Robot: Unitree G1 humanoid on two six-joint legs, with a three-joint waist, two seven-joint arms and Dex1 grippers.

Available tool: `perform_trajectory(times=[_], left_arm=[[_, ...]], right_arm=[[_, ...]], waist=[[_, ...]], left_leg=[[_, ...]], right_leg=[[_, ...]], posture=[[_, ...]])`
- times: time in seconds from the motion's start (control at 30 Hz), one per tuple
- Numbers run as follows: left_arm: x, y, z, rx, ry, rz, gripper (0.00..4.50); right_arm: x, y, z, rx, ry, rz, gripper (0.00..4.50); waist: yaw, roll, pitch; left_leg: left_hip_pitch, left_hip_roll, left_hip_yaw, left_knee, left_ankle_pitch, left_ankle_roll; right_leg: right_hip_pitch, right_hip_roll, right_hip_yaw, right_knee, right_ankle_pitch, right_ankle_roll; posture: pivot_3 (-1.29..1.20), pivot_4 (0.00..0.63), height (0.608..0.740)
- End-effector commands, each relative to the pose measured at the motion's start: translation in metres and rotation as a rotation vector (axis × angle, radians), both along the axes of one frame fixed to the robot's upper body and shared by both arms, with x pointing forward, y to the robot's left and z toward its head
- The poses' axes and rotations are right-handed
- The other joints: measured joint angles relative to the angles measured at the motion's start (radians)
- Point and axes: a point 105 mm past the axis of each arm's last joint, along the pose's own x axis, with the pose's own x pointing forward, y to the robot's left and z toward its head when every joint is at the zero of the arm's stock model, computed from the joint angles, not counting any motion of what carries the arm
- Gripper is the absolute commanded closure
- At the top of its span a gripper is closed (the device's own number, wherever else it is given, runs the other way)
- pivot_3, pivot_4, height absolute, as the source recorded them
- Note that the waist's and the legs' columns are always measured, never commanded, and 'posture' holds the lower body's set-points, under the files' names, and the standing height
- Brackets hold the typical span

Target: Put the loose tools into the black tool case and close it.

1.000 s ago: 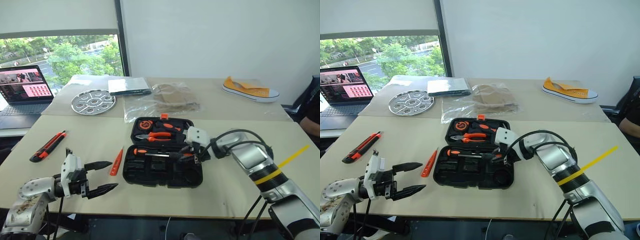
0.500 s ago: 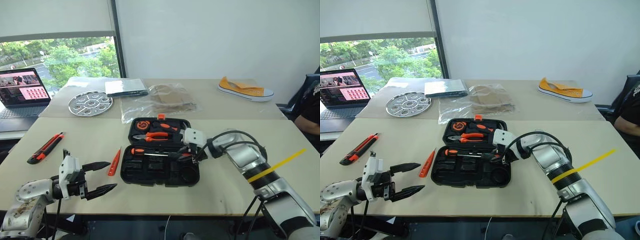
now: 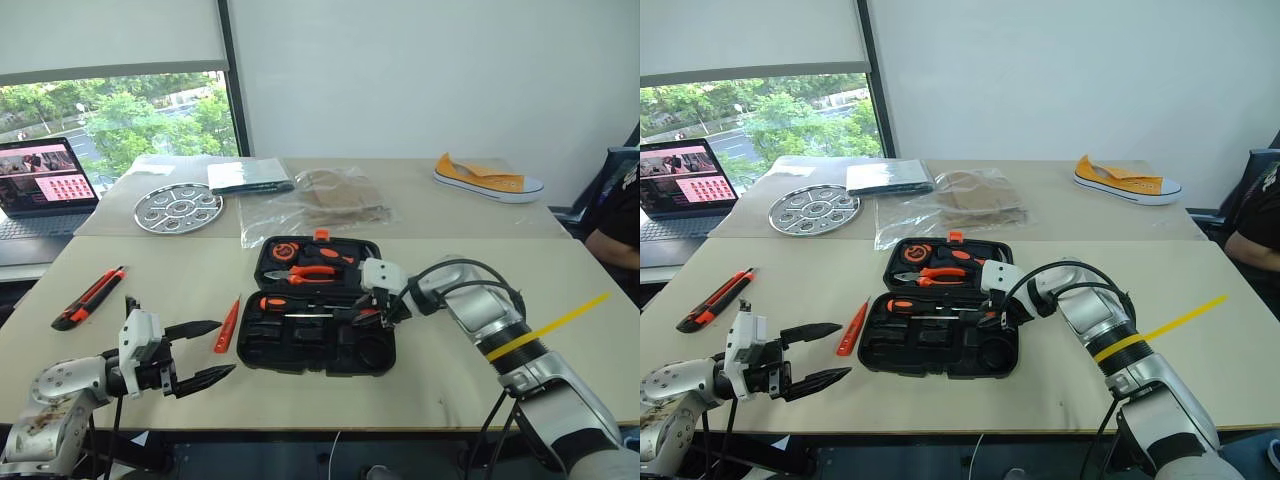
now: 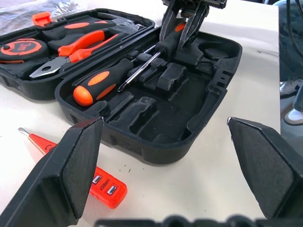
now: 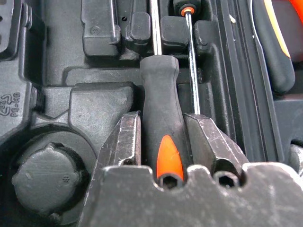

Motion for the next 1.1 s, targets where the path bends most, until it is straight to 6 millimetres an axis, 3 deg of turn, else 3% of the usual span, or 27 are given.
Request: perform_trajectory(times=[0.03,0.2,0.3,0.4,0.63,0.9,1.1], left_arm=[[0.002,-0.002,0.007,0.003,-0.031,-0.001,0.00],[0.005,0.000,0.006,0.005,-0.026,0.009,0.00],[0.007,0.002,0.004,0.004,-0.028,0.017,0.00],[0.007,0.003,0.003,0.002,-0.032,0.025,0.00],[0.004,0.005,0.001,0.004,-0.037,0.036,0.00],[0.002,0.009,0.000,0.018,-0.035,0.062,0.00],[0.003,0.019,-0.005,0.033,-0.031,0.126,0.00]], right_arm=[[-0.009,-0.001,0.023,0.051,0.001,0.081,1.40],[-0.014,-0.013,0.043,0.098,0.032,0.108,1.40],[-0.014,-0.005,0.050,0.187,0.049,0.109,1.40],[-0.009,0.005,0.040,0.188,0.027,0.087,2.06],[0.002,0.017,0.009,0.109,0.006,0.049,4.41],[0.009,0.020,-0.019,0.014,0.016,0.031,4.46],[0.001,0.038,-0.015,0.035,-0.002,0.097,4.46]], waist=[[0.002,0.000,0.000],[0.000,0.000,0.000],[0.000,0.000,0.000],[-0.006,0.000,0.000],[-0.005,0.000,0.000],[-0.018,0.000,0.000],[-0.021,0.000,-0.001]], left_leg=[[0.000,0.000,0.000,0.000,0.000,0.000],[0.000,0.000,0.000,0.000,0.000,0.000],[0.000,0.000,0.001,0.000,0.000,0.000],[0.000,0.001,0.001,0.000,0.000,0.000],[0.000,0.000,0.001,0.000,0.000,0.000],[0.003,0.000,0.001,0.000,0.000,0.000],[0.005,0.000,0.001,0.000,0.000,0.000]], right_leg=[[0.000,0.000,0.000,0.000,0.000,0.000],[0.000,0.000,0.000,0.000,0.000,0.000],[0.000,0.000,0.000,0.000,0.000,0.000],[0.000,0.000,0.000,0.000,0.000,0.000],[0.000,0.000,0.001,0.001,0.000,0.000],[0.002,0.000,0.001,0.001,0.000,0.000],[0.002,0.001,0.002,0.002,0.000,-0.001]], posture=[[0.00,0.150,0.740],[0.00,0.150,0.740],[0.00,0.150,0.740],[0.00,0.150,0.740],[0.00,0.150,0.740],[0.00,0.150,0.740],[0.00,0.150,0.740]])
